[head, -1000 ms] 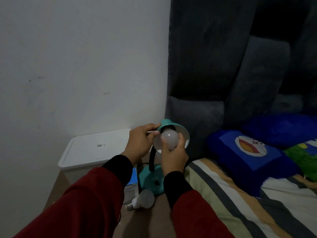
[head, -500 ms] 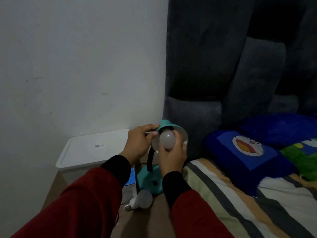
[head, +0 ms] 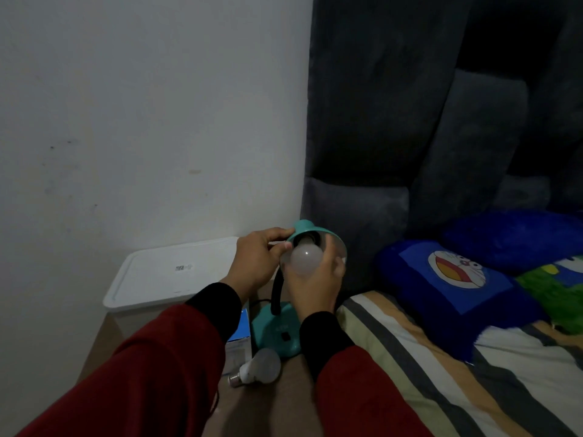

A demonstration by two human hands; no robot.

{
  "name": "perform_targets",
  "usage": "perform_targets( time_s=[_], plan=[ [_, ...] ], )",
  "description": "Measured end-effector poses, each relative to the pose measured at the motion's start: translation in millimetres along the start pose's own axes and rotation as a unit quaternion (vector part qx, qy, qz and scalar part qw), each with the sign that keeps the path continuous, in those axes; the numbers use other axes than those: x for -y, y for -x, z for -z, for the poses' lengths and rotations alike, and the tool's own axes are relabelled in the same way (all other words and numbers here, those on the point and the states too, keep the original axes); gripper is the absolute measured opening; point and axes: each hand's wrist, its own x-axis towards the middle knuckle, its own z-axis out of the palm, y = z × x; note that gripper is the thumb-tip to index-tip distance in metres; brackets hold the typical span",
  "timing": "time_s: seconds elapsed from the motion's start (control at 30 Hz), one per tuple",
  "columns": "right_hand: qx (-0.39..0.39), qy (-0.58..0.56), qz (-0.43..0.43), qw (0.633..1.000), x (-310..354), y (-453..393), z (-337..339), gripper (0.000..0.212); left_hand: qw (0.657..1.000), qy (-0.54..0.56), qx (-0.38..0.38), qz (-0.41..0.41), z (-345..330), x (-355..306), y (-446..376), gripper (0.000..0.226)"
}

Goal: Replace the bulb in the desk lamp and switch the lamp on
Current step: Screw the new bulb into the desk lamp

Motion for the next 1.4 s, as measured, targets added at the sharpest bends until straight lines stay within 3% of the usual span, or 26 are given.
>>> perform_targets(
  time_s=[0.13,0.2,0.27,0.4,0.53,0.67,0.8,0.9,1.07,1.2,1.3,1.4],
  plan=[
    [-0.006,-0.027,-0.027,0.999,-4.8,2.6,-2.6,0.063,1.000,0.003,-0.003,0.002,0.1,-0.5,1.1,0.033],
    [-0.005,-0.049,-0.054,0.997,-3.9,3.5,-2.3,0.069,1.000,0.004,-0.001,-0.002,0.7,0.2,0.8,0.033],
    [0.002,-0.048,-0.031,0.998,-3.0,5.5,-2.2,0.080,1.000,0.004,-0.001,-0.004,0.5,0.1,1.0,0.033],
    [0.000,-0.030,-0.026,0.999,-4.2,2.5,-3.8,0.066,1.000,0.001,-0.006,-0.003,0.6,0.6,1.0,0.033],
    [0.008,-0.017,-0.030,0.999,-2.6,2.2,-1.3,0.083,1.000,0.000,-0.005,-0.001,-0.3,1.3,0.1,0.033],
    [-0.011,-0.027,-0.026,0.999,-6.4,2.3,-3.0,0.068,1.000,-0.002,-0.008,-0.005,-0.8,1.8,0.7,0.033],
    [-0.006,-0.022,-0.025,0.999,-4.9,3.0,0.3,0.081,1.000,-0.005,-0.006,-0.011,-0.1,3.0,-1.0,0.033],
    [-0.004,0.003,0.000,1.000,-6.5,2.1,0.1,0.068,1.000,-0.005,-0.007,-0.011,-1.5,2.4,-0.3,0.032],
    [0.005,-0.003,-0.011,1.000,-3.5,-2.1,2.0,0.079,1.000,-0.004,-0.009,-0.004,-0.9,2.9,-2.2,0.032],
    [-0.009,-0.026,-0.024,0.999,-10.2,-1.1,-2.6,0.067,1.000,-0.005,-0.011,-0.003,-1.6,3.0,-1.3,0.032],
    [-0.007,-0.028,-0.048,0.998,-9.7,-1.8,-2.0,0.078,1.000,-0.006,-0.011,-0.004,-0.7,3.5,-2.4,0.032],
    [-0.015,-0.014,0.005,1.000,-9.7,2.5,-3.0,0.077,1.000,-0.004,-0.007,-0.006,-1.5,4.0,-1.9,0.032]
  ],
)
